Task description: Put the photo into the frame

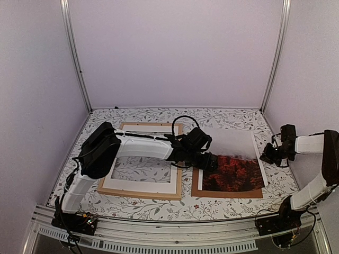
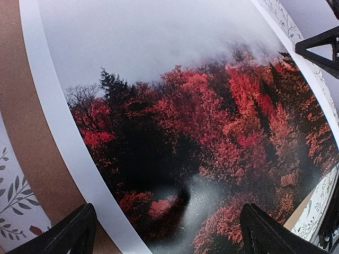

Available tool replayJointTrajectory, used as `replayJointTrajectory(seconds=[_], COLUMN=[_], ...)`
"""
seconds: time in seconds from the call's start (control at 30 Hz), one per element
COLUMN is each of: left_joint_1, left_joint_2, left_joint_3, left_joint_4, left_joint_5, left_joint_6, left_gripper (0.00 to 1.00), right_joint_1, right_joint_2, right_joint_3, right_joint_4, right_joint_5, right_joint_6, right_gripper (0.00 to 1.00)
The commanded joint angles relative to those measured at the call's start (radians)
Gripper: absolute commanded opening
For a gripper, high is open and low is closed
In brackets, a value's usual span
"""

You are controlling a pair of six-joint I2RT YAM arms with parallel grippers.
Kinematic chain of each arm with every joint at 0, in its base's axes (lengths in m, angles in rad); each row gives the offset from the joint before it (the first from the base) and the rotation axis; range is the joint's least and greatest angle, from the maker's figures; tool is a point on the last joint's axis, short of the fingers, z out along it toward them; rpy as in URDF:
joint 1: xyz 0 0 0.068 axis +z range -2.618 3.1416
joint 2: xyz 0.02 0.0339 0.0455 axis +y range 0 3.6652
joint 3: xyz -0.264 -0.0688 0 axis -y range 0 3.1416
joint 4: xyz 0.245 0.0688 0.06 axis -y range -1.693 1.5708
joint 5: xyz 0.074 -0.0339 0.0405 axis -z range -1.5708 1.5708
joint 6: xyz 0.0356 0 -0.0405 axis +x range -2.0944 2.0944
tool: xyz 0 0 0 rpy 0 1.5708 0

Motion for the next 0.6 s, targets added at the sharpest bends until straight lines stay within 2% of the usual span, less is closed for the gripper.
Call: replayJointTrajectory(seconds=[0.0, 0.4, 0.57], left_joint_1=[-0.019, -0.020, -0.020], left_joint_2=[0.039, 0.023, 0.013], left_joint_3=[0.016, -0.022, -0.035], left_joint_4=[-0.021, -0.017, -0.008], left_joint_5=[0.018, -0.003, -0.009], left_joint_6=[-0.005, -0.009, -0.008], left_gripper=[0.96, 0.95, 0.95], right_joint_1=[-0.012, -0.032, -0.036], right_joint_2=[0.026, 0.088, 0.102], right_joint_3=[-0.020, -0.022, -0.035], right_joint_4=[0.035, 0.053, 0.063], right_joint_5=[0.015, -0.018, -0.066], right_joint_6=[-0.011, -0.007, -0.003], right_gripper=[0.02, 0.20, 0.22])
